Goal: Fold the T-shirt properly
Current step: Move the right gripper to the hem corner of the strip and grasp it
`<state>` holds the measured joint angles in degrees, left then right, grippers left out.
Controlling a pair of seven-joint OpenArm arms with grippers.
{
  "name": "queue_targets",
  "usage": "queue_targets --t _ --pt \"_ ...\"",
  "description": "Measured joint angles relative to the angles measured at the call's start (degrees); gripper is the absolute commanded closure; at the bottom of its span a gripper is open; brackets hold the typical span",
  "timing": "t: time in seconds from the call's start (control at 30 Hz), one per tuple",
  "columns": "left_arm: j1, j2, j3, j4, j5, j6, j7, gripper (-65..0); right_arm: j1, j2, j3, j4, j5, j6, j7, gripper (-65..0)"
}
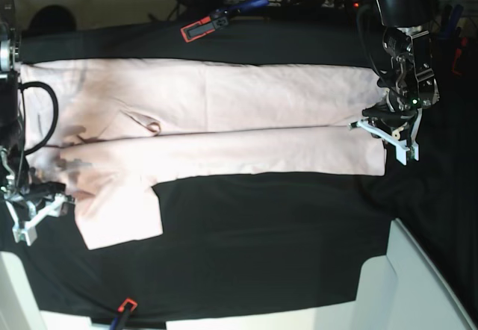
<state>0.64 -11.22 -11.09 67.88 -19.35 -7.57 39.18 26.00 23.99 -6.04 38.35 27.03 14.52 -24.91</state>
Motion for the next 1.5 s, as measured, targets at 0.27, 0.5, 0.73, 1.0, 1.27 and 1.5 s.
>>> queue_targets --t 0.27,0.5,0.73,1.0,1.27,1.5 --pt "0.0 0.1 0.3 0.0 0.0 0.0 0.0 0.0 0.2 -2.1 -0.2 0.0 0.0 0.0 0.1 -30.5" --pt "0.0 0.1 0.3 0.0 0.0 0.0 0.0 0.0 0.2 -4.2 -0.2 0.0 0.0 0.0 0.2 -30.5" --pt "0.0 0.1 0.3 0.0 0.0 0.0 0.0 0.0 0.7 -4.4 -0.2 0.0 0.0 0.0 0.2 -30.5" --pt "0.0 0.1 0.3 0.0 0.0 0.0 0.0 0.0 1.1 -4.6 -0.2 -6.7 0.0 0.0 3.0 -30.5" --pt "0.0 0.1 0.3 0.0 0.0 0.0 0.0 0.0 1.3 -4.7 -0.2 -7.1 0.0 4.5 3.4 -13.3" --pt "0.0 0.1 0.3 0.0 0.0 0.0 0.0 0.0 1.6 -5.7 -0.2 -7.2 0.0 5.0 3.4 -4.5"
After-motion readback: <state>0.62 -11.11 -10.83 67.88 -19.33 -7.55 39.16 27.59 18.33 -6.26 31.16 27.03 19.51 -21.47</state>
